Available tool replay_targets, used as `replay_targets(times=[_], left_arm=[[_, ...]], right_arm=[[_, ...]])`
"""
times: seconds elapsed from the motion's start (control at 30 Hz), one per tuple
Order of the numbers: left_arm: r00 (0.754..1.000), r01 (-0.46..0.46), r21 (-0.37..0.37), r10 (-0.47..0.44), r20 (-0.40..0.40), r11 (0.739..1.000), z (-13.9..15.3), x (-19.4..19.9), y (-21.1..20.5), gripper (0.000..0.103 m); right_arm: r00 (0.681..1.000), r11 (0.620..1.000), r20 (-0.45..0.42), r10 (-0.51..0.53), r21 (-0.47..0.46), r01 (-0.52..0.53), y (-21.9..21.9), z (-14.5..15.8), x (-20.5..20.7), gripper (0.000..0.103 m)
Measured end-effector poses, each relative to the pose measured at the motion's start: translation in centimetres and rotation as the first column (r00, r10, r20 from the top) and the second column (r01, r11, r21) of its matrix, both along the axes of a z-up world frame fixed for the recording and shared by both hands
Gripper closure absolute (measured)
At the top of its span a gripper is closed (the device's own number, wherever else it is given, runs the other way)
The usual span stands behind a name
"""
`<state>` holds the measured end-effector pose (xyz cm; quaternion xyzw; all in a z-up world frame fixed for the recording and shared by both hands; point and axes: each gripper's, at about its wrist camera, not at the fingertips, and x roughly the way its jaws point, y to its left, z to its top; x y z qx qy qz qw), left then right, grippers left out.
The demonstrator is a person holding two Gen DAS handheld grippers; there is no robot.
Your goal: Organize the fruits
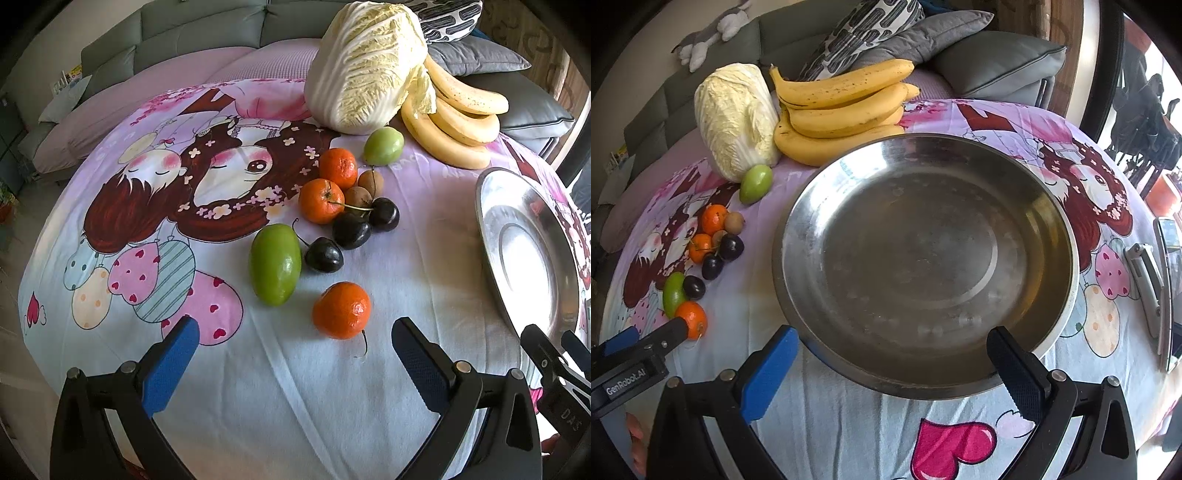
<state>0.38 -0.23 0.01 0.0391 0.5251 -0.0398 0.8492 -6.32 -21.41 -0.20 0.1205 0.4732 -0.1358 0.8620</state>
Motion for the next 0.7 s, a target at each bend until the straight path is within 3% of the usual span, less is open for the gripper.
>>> replay_targets(times=[0.7], left_arm=[[1.000, -0.002, 0.005, 0.002, -0.005, 1.000, -0.23, -0.07, 0.08, 0.000]], right_arm=[[1.000, 1.000, -0.014, 0.011, -0.003, -0.011, -0.22, -0.16, 0.07, 0.000]])
